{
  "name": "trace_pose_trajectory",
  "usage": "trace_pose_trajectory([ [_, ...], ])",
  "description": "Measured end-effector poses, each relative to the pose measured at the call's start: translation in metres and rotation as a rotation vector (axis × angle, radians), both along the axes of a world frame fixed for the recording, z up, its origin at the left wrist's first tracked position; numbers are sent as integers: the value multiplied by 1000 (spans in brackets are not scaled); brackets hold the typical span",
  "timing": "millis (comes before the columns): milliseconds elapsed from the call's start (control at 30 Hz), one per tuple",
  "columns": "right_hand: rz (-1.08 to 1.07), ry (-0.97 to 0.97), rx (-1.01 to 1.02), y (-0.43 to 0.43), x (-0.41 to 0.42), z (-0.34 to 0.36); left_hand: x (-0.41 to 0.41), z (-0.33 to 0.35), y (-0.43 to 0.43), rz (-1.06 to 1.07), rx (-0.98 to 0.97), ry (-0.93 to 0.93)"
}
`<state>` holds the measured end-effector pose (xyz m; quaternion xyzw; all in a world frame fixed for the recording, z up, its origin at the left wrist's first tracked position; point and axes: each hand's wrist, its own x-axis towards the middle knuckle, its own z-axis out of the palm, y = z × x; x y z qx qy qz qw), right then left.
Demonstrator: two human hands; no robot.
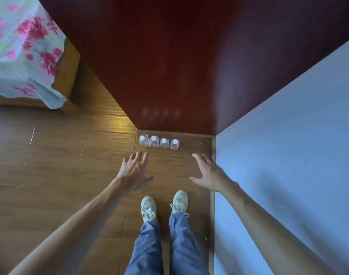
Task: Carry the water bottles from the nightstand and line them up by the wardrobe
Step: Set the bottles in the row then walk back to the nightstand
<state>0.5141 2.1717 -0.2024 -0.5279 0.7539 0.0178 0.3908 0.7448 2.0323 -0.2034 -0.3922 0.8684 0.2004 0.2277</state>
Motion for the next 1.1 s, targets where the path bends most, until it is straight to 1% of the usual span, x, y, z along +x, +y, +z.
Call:
trace_pose_trajectory([
  [200, 41, 6, -2, 34, -1, 35, 14, 44, 22, 1, -99, -25],
  [367, 66, -3, -20, 40, -2, 53, 24, 71, 32, 42, -157, -25],
  [767, 178, -7, -126, 0, 28, 98, 59, 120, 36, 175, -260, 48],
  [967, 216, 16, -182, -26, 65, 112, 93, 130, 24, 250, -284, 66],
  [1100, 205, 25, -217, -44, 99, 122, 129, 135, 14, 302, -301, 72],
])
